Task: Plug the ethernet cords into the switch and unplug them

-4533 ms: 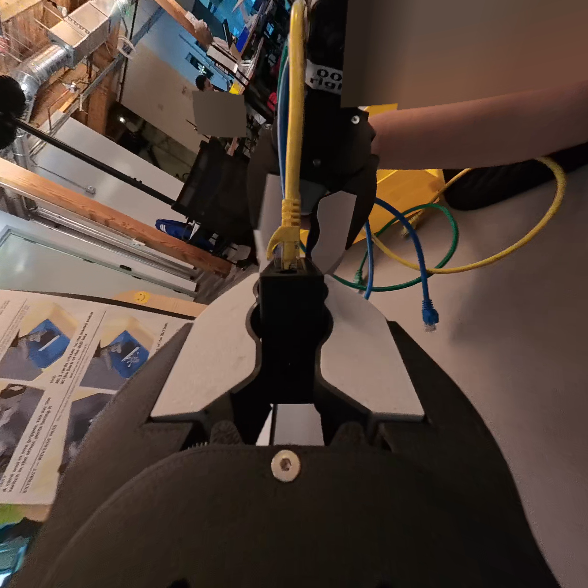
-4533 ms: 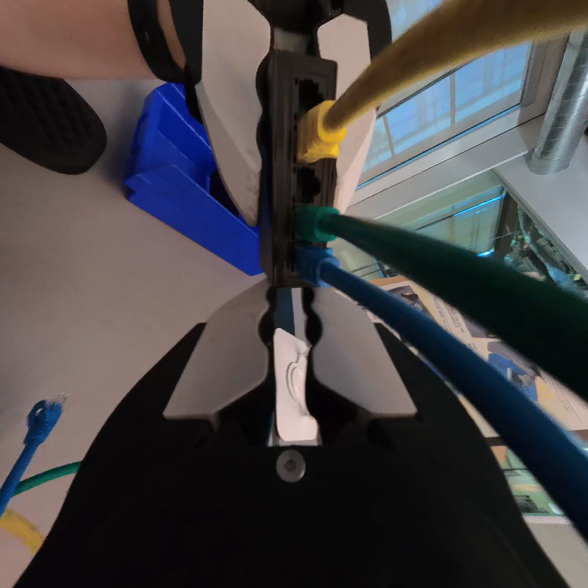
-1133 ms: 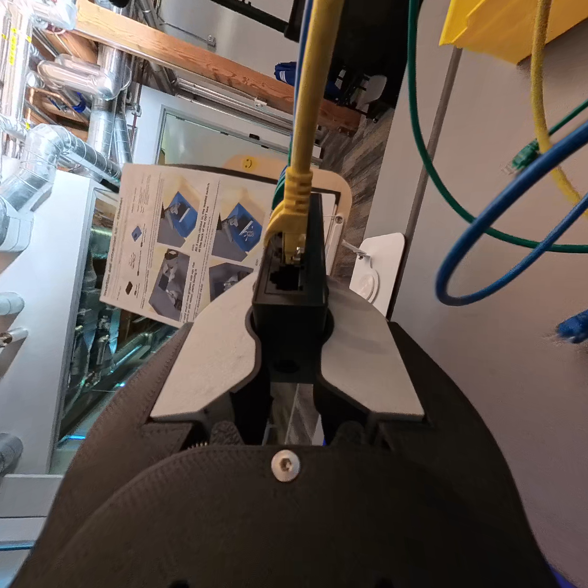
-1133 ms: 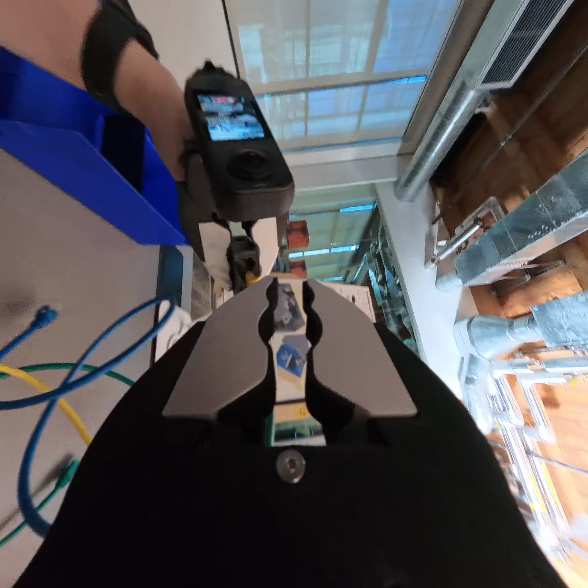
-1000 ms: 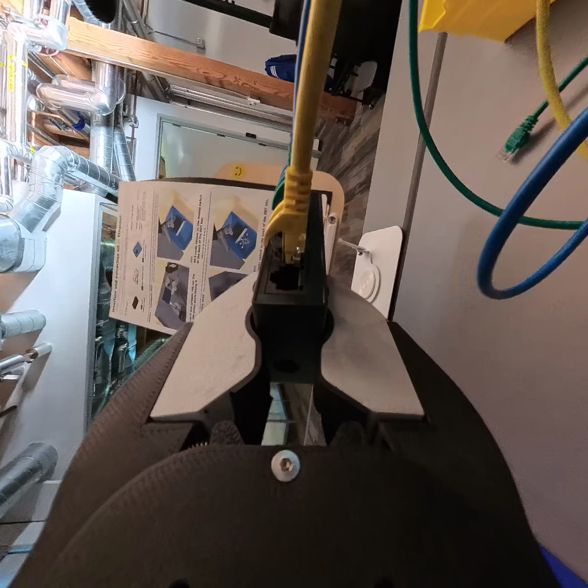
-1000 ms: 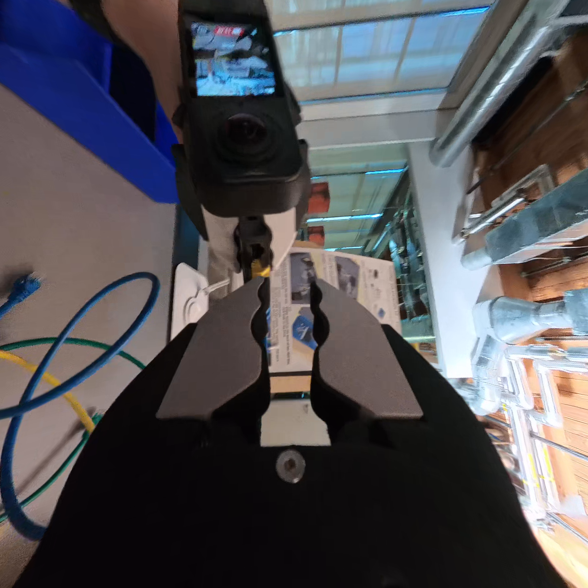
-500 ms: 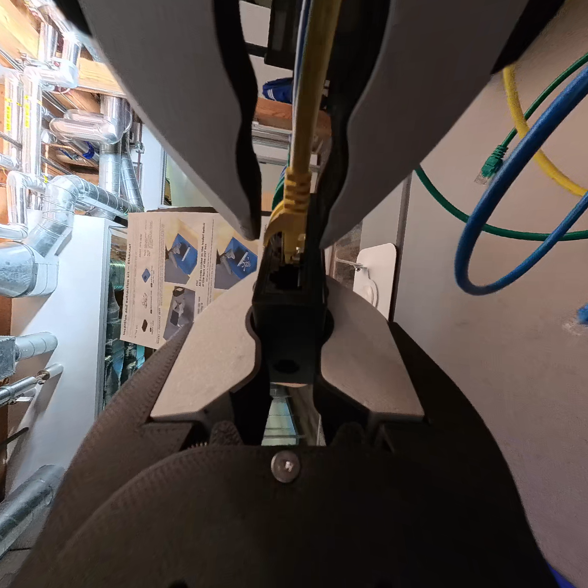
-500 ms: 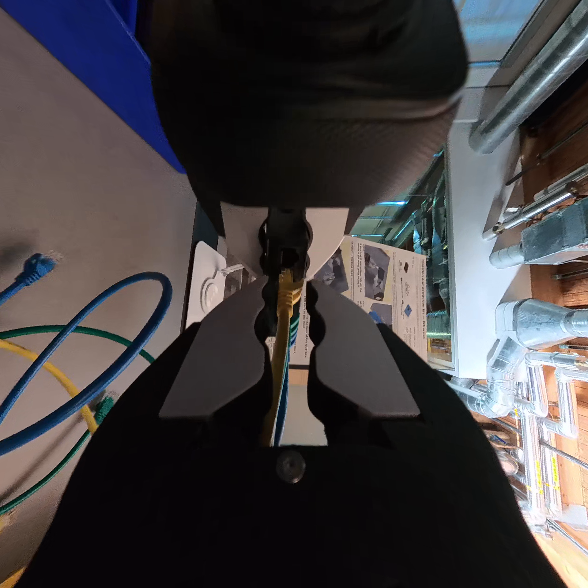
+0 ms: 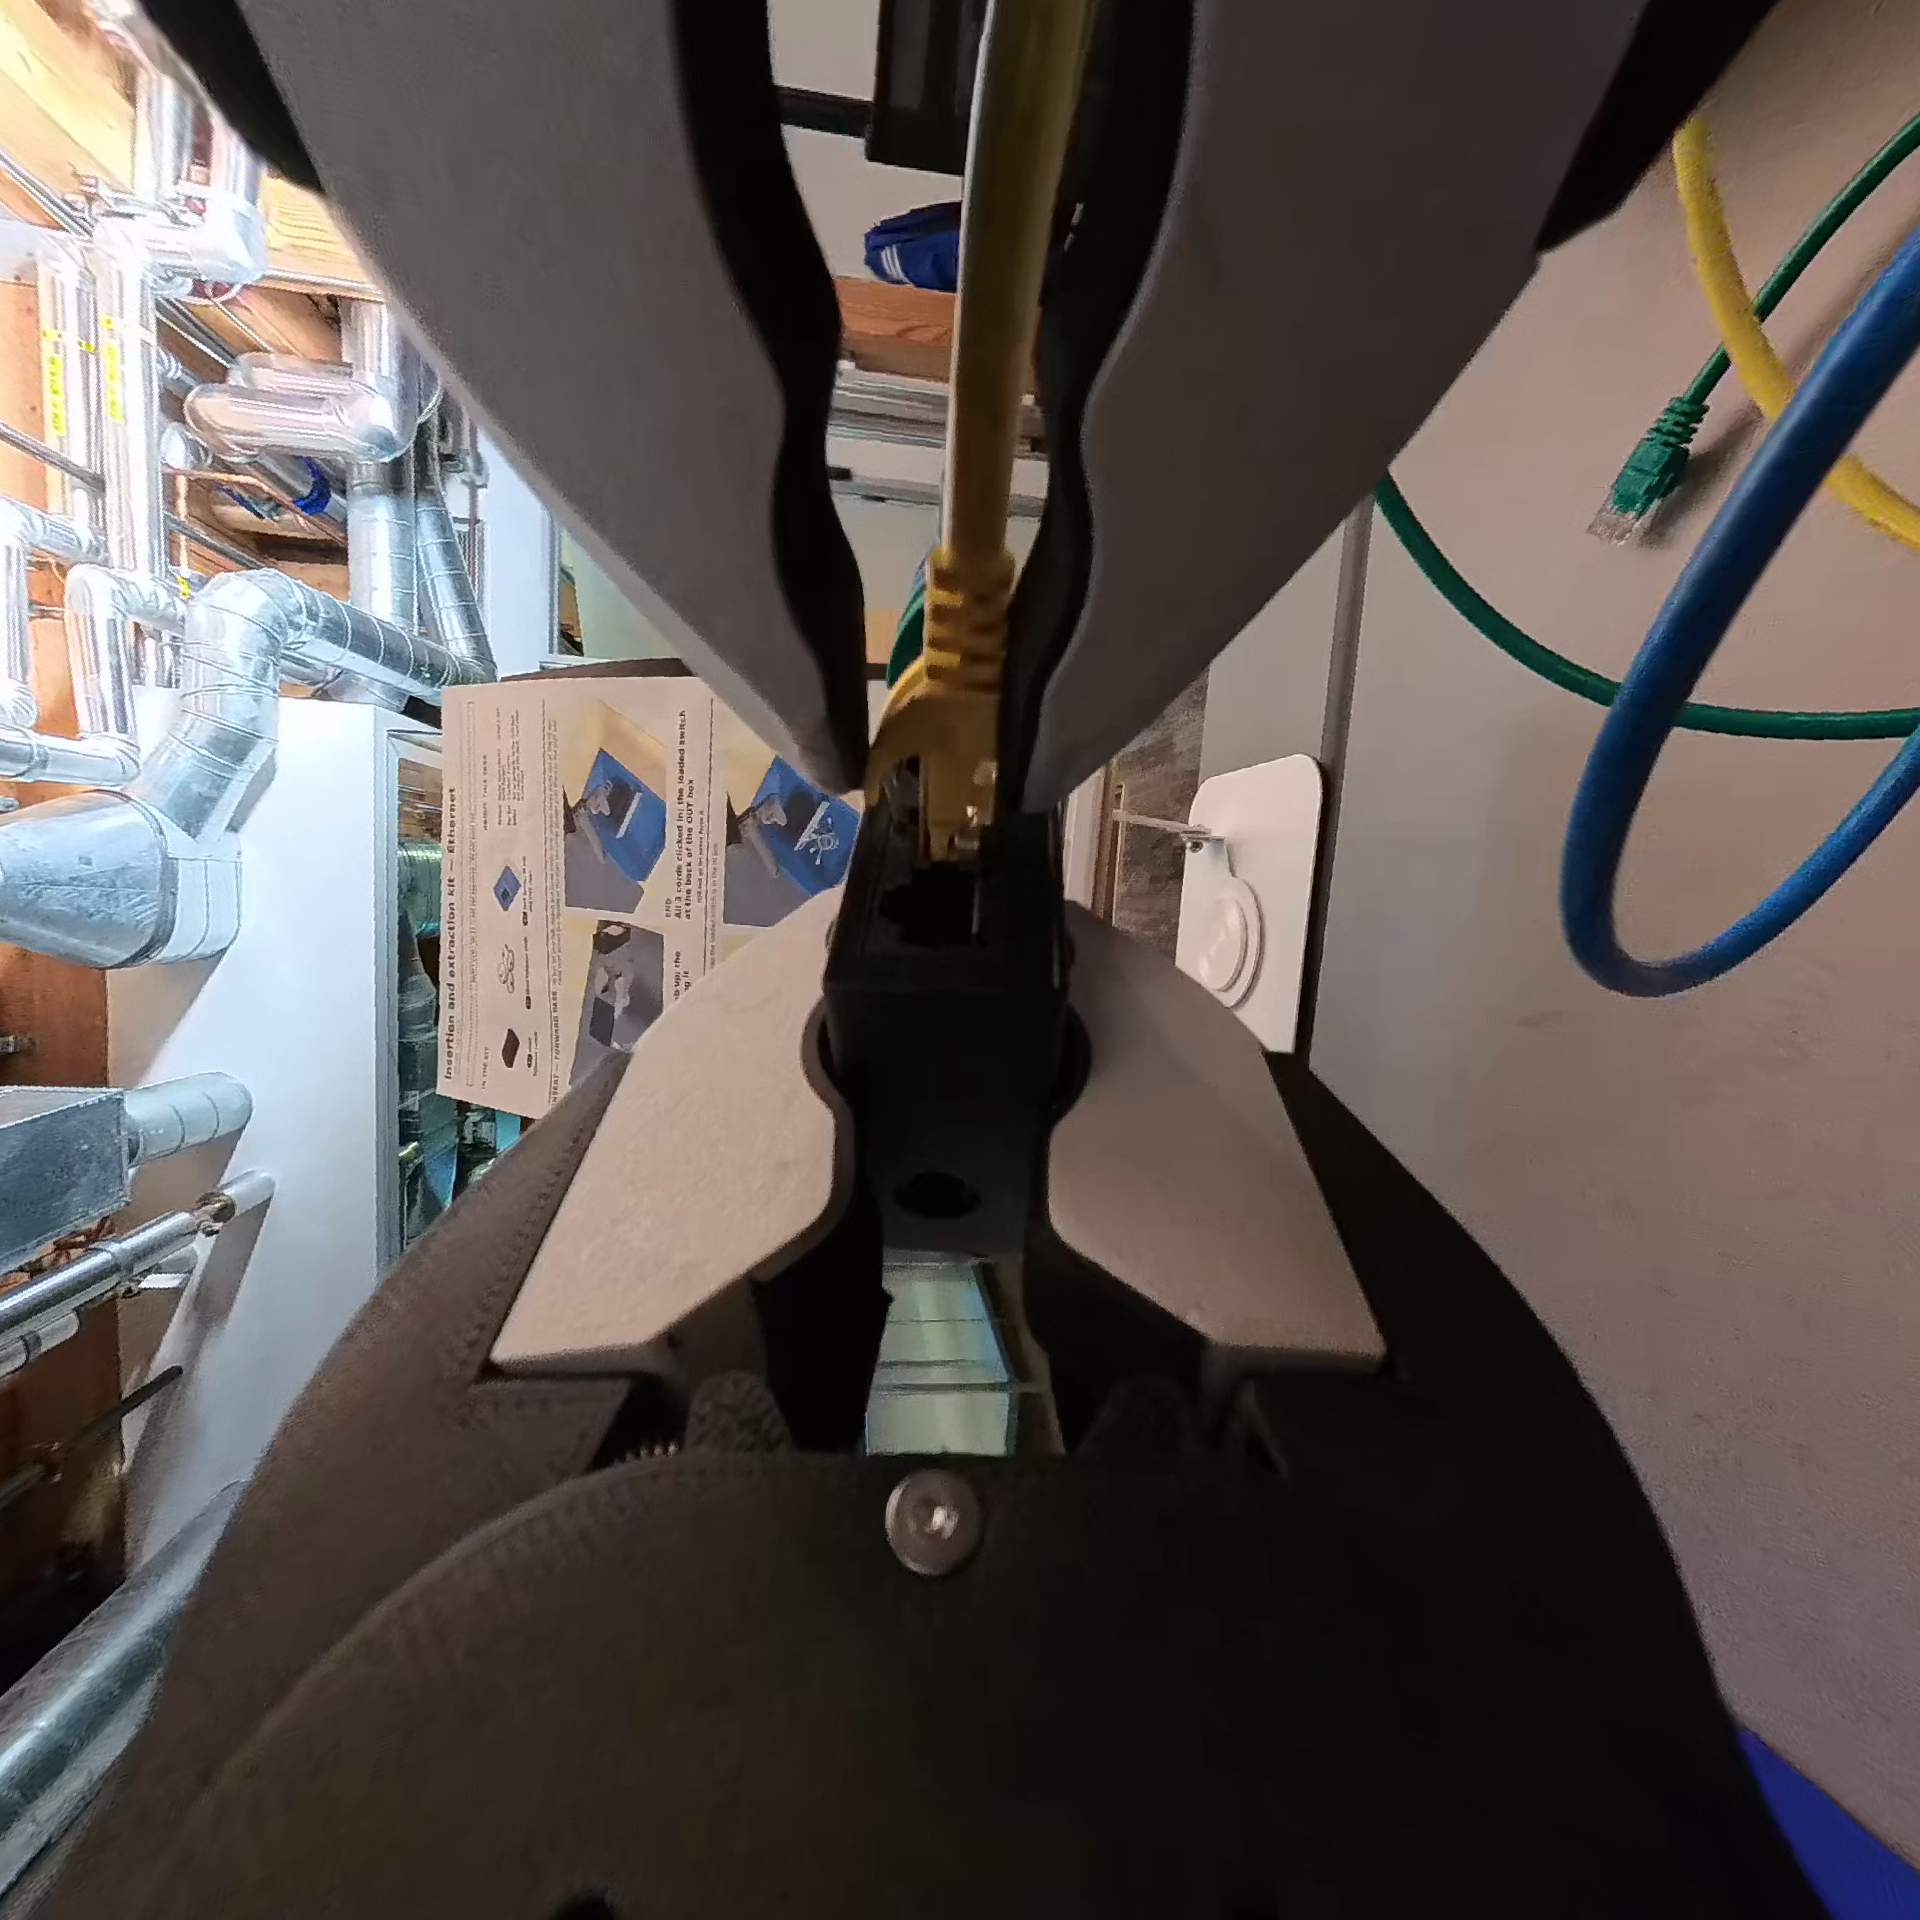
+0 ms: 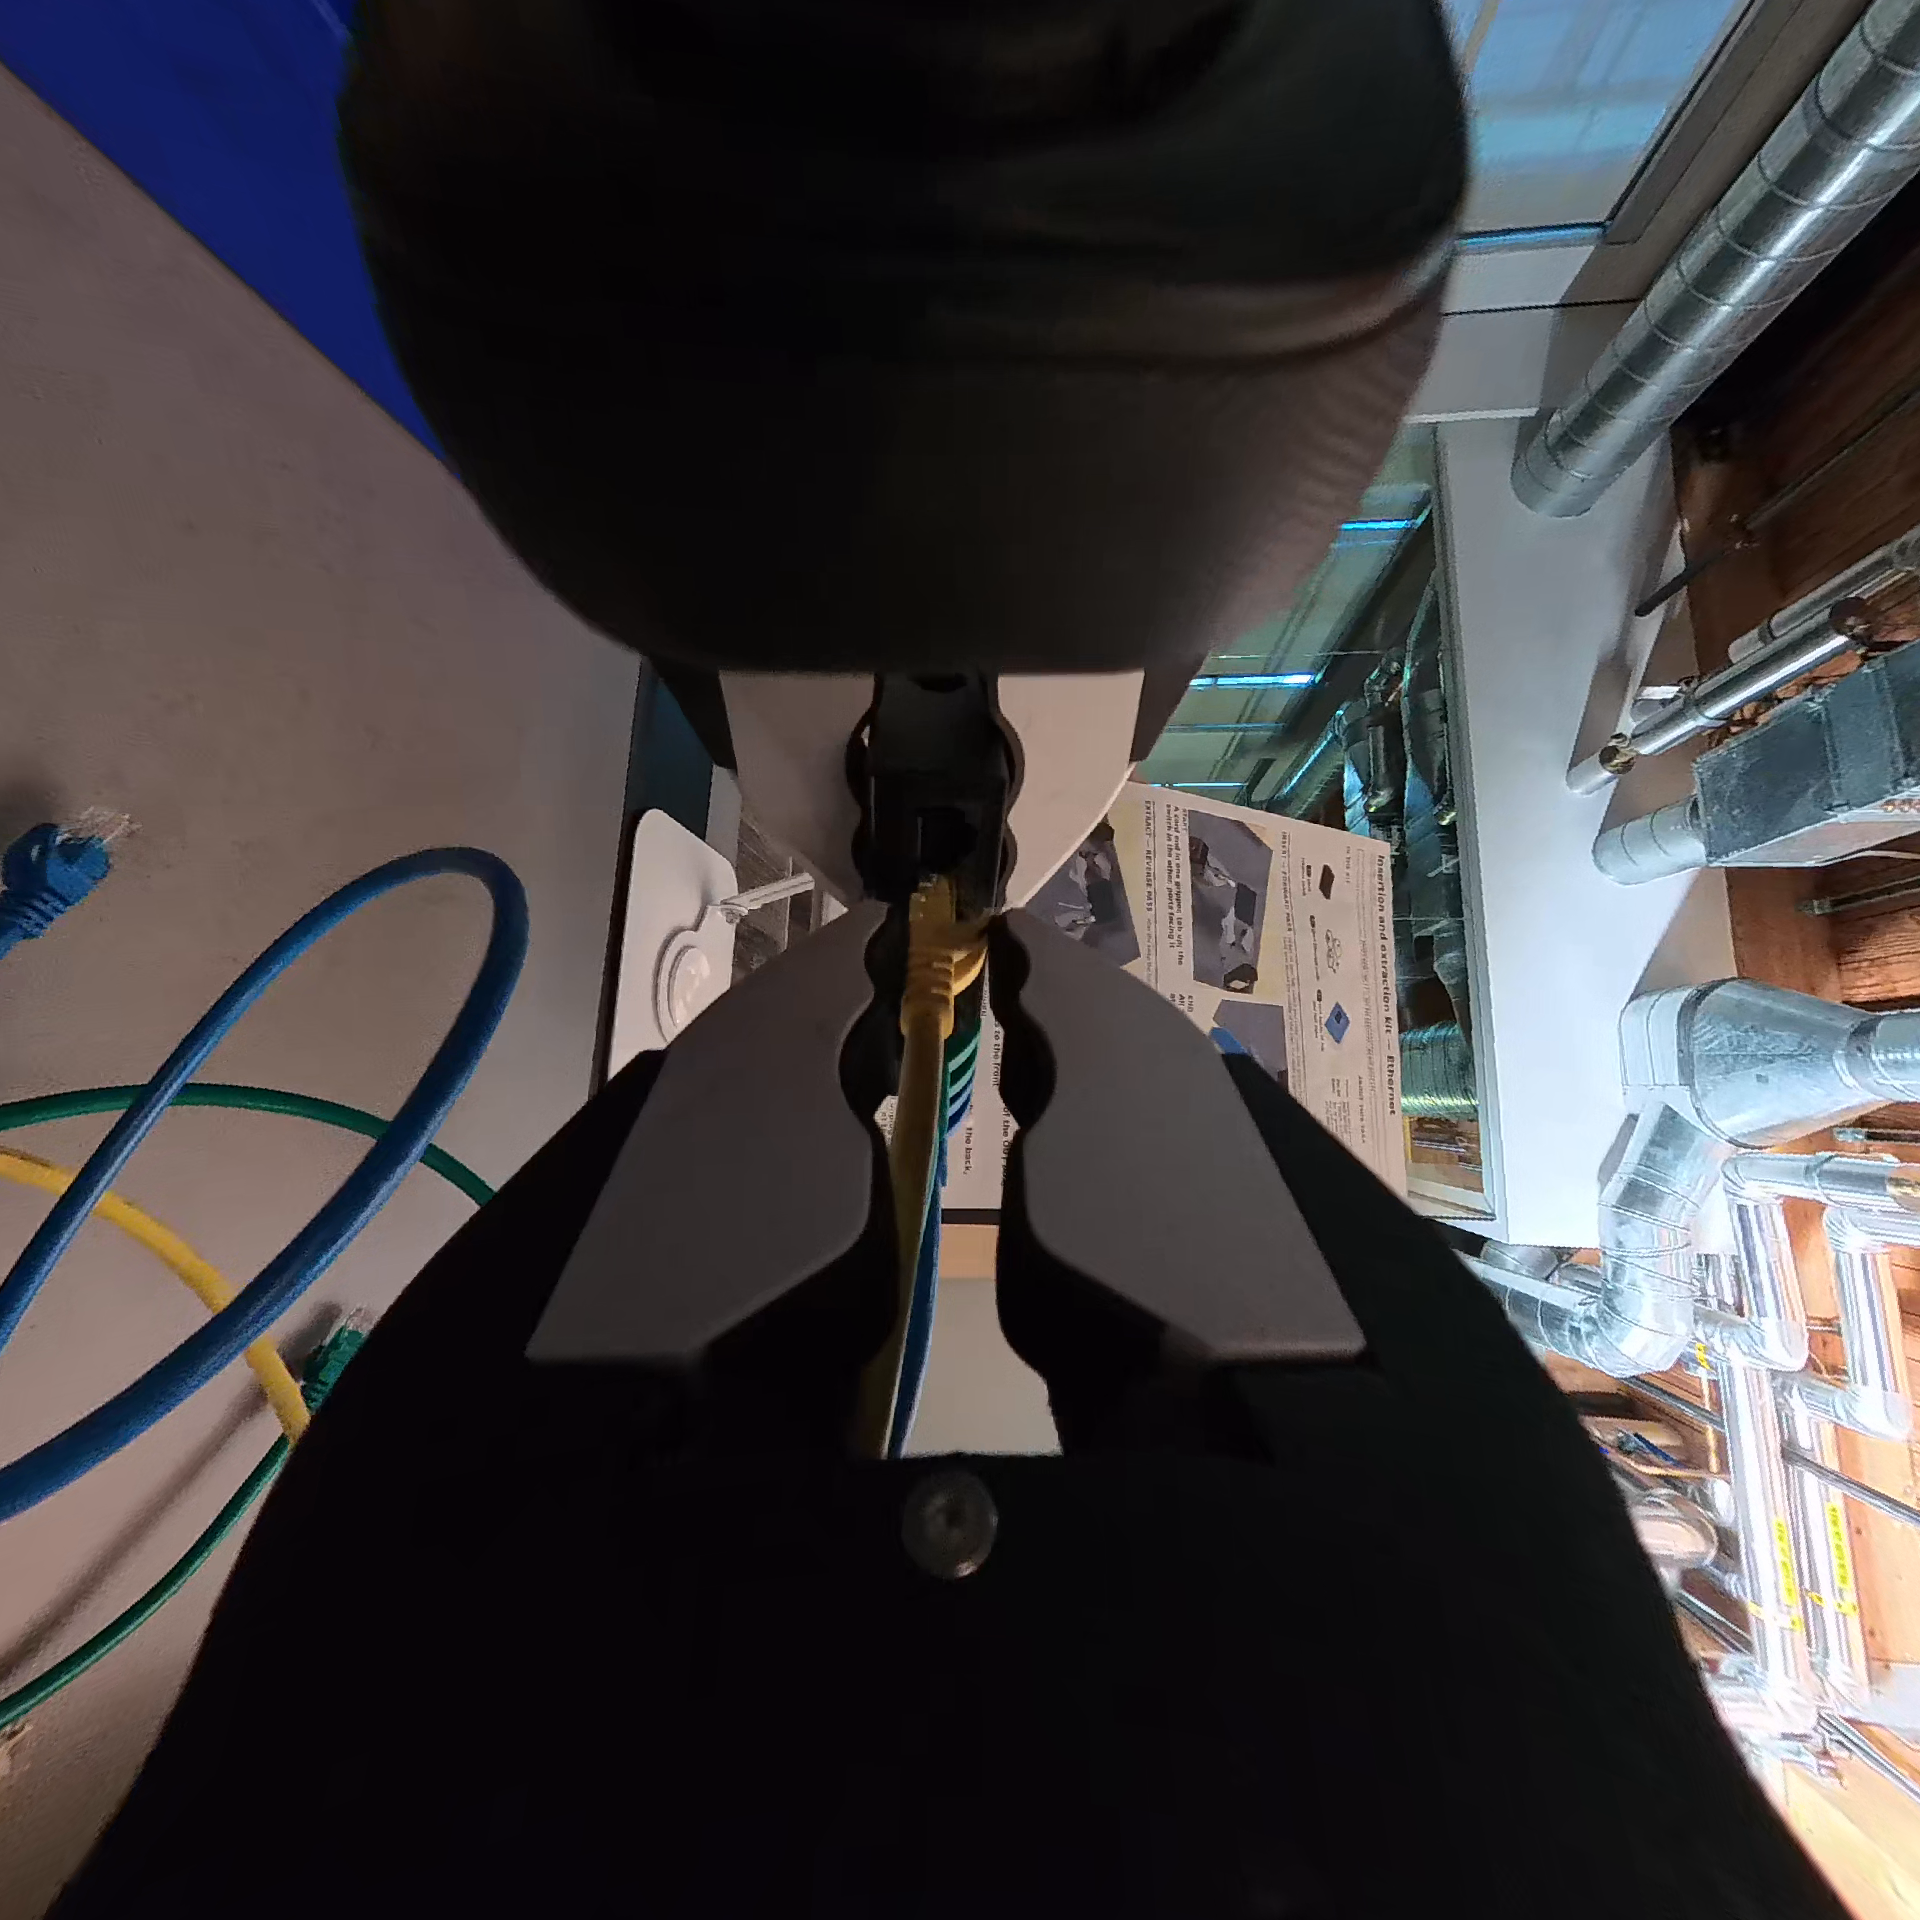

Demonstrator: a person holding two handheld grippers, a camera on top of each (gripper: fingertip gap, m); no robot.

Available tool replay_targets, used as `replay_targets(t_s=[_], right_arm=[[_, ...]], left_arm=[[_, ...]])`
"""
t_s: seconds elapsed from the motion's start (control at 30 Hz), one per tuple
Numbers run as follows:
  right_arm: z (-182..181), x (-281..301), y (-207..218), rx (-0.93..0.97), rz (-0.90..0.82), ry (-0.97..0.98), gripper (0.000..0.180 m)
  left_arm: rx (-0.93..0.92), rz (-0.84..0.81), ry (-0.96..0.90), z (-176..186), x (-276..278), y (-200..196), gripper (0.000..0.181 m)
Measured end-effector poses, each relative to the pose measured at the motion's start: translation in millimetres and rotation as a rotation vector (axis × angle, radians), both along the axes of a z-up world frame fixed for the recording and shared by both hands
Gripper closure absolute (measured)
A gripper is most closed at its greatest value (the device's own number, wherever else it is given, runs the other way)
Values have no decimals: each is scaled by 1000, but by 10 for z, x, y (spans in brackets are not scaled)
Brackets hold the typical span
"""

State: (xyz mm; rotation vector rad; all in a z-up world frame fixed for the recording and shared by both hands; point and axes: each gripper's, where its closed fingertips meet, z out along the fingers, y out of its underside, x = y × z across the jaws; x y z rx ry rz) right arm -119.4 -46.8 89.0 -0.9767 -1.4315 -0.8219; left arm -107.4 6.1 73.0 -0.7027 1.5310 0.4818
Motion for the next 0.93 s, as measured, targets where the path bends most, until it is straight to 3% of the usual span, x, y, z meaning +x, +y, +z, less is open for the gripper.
replay_targets(t_s=[0.17, 0.6, 0.93], right_arm=[[-59, 11, -6, -53, -10, 0, 164], [-512, 191, 60, -370, -76, 21, 163], [-621, 271, 25, -425, -79, -23, 163]], left_arm=[[54, -9, 32, -47, 29, -4, 151], [-7, -51, 146, -494, 227, 79, 151], [-50, -57, 173, -628, 285, 85, 151]])
